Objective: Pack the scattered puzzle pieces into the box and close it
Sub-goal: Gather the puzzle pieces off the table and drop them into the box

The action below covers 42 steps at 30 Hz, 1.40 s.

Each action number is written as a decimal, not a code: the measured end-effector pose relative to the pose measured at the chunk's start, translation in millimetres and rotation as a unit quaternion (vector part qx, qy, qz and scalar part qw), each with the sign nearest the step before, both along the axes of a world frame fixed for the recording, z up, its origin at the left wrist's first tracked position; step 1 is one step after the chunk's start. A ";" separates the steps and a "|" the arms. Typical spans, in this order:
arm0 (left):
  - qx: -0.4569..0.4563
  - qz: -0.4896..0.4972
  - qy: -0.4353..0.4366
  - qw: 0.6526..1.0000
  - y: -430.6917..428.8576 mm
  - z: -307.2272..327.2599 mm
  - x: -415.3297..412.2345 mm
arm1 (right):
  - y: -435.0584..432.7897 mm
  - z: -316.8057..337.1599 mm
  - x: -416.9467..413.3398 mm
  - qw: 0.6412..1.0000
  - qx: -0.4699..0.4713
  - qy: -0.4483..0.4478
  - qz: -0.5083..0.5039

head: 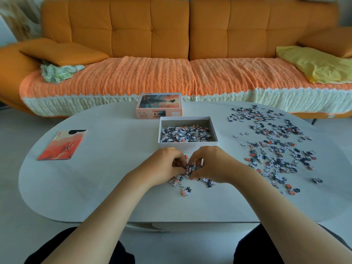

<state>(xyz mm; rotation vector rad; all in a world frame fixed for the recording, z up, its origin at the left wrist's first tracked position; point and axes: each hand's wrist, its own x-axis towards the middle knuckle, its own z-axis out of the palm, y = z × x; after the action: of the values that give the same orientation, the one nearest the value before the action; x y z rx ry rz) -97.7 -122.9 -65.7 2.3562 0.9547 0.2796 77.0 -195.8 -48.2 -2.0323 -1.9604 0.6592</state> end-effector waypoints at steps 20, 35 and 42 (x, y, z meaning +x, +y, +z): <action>0.059 0.002 -0.087 0.994 14.3 24.2 2.2 | 9.8 36.0 16.0 0.991 0.084 0.089 -0.063; 0.229 0.082 0.001 0.970 65.9 4.2 13.1 | 49.7 3.3 13.1 0.970 0.239 -0.024 0.024; 0.132 0.090 -0.005 0.987 58.2 1.5 9.2 | 55.4 -14.4 9.0 0.982 0.104 -0.152 0.048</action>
<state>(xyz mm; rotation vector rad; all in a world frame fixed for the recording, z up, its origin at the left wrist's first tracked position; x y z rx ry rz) -88.5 -64.7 -64.2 2.5036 1.1924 0.5175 86.0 -140.4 -62.6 -2.0151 -2.1981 0.1542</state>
